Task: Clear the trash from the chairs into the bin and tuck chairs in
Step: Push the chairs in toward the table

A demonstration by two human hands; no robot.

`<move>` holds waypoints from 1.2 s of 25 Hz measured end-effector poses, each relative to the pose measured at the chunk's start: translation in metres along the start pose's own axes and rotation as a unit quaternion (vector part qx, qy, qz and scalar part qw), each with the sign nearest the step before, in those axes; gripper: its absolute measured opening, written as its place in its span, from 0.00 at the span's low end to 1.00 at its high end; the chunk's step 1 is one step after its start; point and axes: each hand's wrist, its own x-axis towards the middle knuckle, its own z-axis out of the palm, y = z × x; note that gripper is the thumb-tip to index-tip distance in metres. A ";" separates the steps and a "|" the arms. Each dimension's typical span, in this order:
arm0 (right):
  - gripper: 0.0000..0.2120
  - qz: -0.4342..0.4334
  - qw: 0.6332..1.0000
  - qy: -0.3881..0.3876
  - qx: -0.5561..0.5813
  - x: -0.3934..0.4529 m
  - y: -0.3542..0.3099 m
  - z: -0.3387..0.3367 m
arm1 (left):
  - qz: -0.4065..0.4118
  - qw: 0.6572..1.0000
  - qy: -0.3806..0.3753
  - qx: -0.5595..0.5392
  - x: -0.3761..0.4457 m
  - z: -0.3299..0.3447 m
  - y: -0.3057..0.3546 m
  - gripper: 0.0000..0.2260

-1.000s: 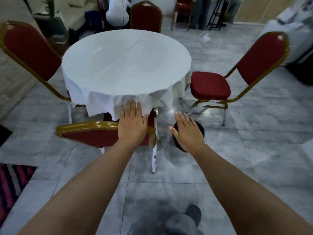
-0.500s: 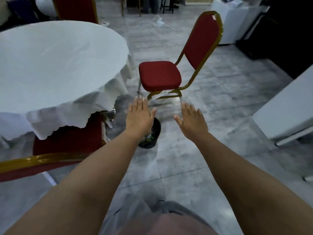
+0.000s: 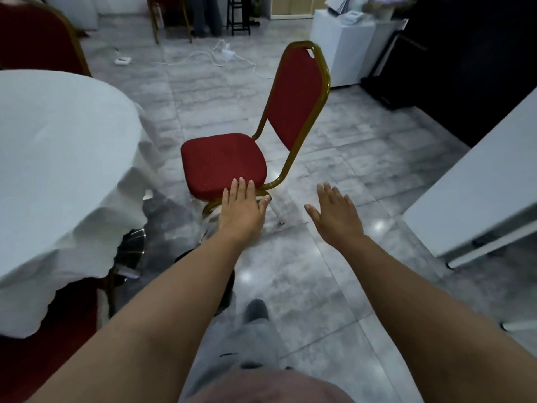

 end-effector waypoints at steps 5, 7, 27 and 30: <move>0.30 0.014 0.999 0.041 0.004 0.143 0.033 -0.049 | 0.010 1.000 -0.006 -0.016 0.145 -0.022 0.049 0.30; 0.29 0.031 0.997 0.066 0.027 0.185 0.046 -0.061 | 0.028 0.999 0.001 -0.027 0.187 -0.025 0.065 0.30; 0.28 -0.216 0.971 0.036 0.101 0.590 0.183 -0.135 | -0.126 0.977 0.116 -0.127 0.501 -0.020 0.259 0.29; 0.29 -0.244 0.962 0.020 0.118 0.633 0.179 -0.134 | -0.140 0.972 0.129 -0.136 0.537 -0.022 0.264 0.29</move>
